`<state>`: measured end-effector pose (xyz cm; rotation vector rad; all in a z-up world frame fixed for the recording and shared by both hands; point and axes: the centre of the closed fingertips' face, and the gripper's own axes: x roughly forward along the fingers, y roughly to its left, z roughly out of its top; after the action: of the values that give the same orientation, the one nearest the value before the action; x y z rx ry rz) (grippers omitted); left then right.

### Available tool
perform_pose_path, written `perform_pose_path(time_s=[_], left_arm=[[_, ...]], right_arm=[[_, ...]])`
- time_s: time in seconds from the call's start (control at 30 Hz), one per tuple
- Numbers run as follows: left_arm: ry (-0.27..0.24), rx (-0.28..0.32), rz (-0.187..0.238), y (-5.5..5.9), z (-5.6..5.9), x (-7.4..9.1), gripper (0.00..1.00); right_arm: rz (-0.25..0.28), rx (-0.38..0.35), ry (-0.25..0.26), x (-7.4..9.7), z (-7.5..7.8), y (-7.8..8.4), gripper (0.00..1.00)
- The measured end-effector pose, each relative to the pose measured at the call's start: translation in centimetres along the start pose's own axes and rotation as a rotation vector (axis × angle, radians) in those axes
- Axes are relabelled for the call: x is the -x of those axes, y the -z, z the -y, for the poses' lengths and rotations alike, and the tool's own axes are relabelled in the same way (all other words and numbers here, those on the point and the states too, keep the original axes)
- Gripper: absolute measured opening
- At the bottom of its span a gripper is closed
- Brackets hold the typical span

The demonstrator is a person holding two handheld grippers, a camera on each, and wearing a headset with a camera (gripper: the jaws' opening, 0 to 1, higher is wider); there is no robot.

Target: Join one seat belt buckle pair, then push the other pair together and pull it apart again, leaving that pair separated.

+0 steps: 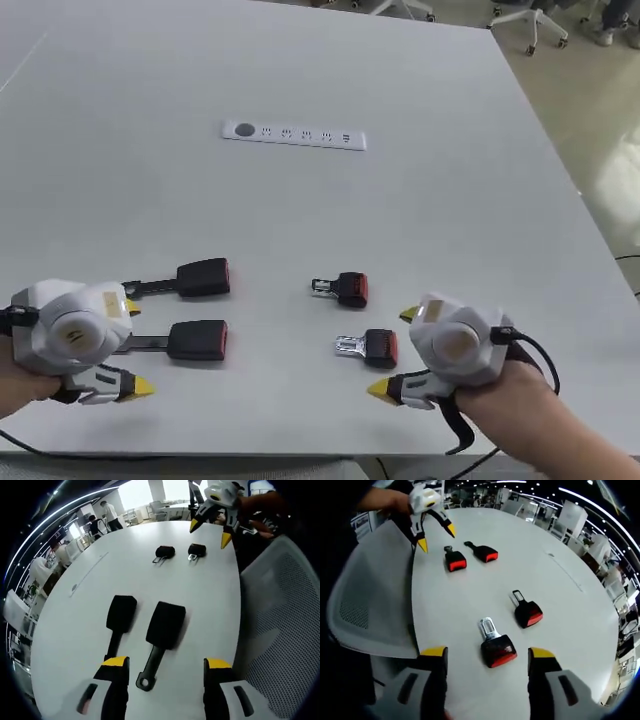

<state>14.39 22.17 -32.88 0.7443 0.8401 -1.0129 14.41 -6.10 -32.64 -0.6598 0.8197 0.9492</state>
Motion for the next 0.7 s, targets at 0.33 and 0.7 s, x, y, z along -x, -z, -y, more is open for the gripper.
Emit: perform_pose_path(time_s=[0.33, 0.7], left_arm=[[0.022, -0.049, -0.012, -1.0, -0.9, -2.1, 0.53], [0.062, -0.096, -0.038, -2.0, -0.6, -2.8, 0.37]], right_arm=[[-0.026, 0.067, -0.061, -1.4, 1.1, 0.7, 0.54], [-0.066, 0.083, -0.13, -2.8, 1.4, 1.8, 0.42]])
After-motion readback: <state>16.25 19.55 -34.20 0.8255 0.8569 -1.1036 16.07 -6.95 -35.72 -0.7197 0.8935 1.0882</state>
